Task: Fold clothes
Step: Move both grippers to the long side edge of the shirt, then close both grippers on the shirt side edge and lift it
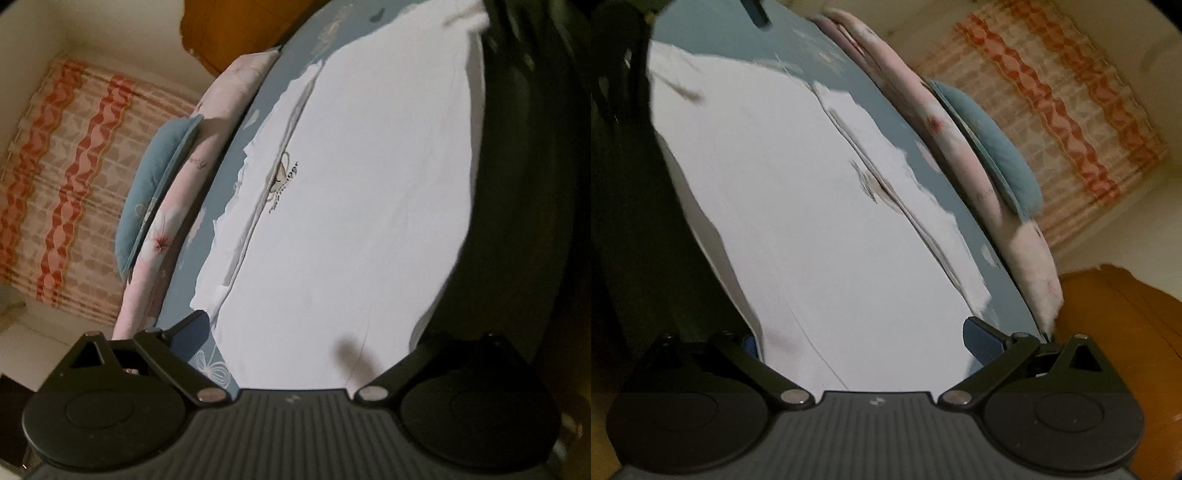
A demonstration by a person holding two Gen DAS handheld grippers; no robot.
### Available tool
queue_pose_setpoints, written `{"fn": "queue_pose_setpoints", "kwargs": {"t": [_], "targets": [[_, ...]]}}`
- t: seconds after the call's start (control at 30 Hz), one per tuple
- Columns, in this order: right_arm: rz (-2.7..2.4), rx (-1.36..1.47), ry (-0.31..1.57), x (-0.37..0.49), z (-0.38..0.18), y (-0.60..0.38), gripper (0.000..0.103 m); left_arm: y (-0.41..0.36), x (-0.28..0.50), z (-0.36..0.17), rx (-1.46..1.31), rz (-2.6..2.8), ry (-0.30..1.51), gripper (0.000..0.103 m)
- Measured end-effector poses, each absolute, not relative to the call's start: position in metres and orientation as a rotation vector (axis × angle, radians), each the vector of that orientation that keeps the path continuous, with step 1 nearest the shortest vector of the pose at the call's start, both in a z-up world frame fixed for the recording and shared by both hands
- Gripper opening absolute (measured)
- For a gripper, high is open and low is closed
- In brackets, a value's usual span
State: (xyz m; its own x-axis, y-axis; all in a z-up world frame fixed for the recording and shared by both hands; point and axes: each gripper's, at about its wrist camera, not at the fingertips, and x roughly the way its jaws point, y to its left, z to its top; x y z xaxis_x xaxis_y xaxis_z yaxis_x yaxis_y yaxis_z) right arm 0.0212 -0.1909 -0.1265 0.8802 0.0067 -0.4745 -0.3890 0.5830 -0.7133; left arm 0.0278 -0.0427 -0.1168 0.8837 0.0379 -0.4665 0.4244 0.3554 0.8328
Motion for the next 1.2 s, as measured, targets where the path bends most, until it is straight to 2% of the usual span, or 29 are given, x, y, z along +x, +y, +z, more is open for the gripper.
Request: {"fn": "queue_pose_setpoints", "kwargs": {"t": [0.07, 0.23, 0.3, 0.33, 0.4, 0.43, 0.5, 0.53, 0.6, 0.7, 0.93, 1.2], "targets": [[0.222, -0.902, 0.485, 0.026, -0.124, -0.202, 0.099, -0.044, 0.026, -0.117, 1.232, -0.286, 0.455, 0.095], [0.326, -0.912, 0.527, 0.022, -0.122, -0.207, 0.071, -0.050, 0.029, -0.118, 1.385, -0.351, 0.444, 0.097], [0.361, -0.956, 0.523, 0.018, -0.123, -0.202, 0.054, -0.053, 0.026, -0.122, 1.460, -0.372, 0.411, 0.093], [0.372, -0.975, 0.521, 0.015, -0.123, -0.200, 0.051, -0.053, 0.023, -0.124, 1.490, -0.392, 0.404, 0.087], [0.390, -1.001, 0.520, 0.010, -0.124, -0.197, 0.036, -0.054, 0.015, -0.128, 1.552, -0.453, 0.406, 0.053], [0.400, -1.000, 0.524, 0.009, -0.124, -0.196, 0.032, -0.054, 0.011, -0.131, 1.580, -0.476, 0.408, 0.047], [0.407, -0.987, 0.530, 0.010, -0.122, -0.196, 0.029, -0.054, 0.006, -0.136, 1.611, -0.499, 0.412, 0.016], [0.409, -0.983, 0.531, 0.010, -0.121, -0.195, 0.028, -0.053, 0.004, -0.138, 1.622, -0.509, 0.415, 0.010], [0.414, -0.975, 0.532, 0.009, -0.119, -0.194, 0.014, -0.053, 0.000, -0.141, 1.645, -0.530, 0.420, 0.006], [0.423, -0.972, 0.537, 0.008, -0.115, -0.191, 0.005, -0.052, -0.007, -0.147, 1.679, -0.560, 0.427, 0.003], [0.414, -0.987, 0.509, 0.013, -0.100, -0.190, 0.004, -0.046, -0.006, -0.132, 1.675, -0.532, 0.397, 0.003], [0.361, -0.982, 0.444, 0.043, -0.071, -0.190, 0.004, -0.045, 0.037, -0.104, 1.615, -0.431, 0.371, 0.003]]}}
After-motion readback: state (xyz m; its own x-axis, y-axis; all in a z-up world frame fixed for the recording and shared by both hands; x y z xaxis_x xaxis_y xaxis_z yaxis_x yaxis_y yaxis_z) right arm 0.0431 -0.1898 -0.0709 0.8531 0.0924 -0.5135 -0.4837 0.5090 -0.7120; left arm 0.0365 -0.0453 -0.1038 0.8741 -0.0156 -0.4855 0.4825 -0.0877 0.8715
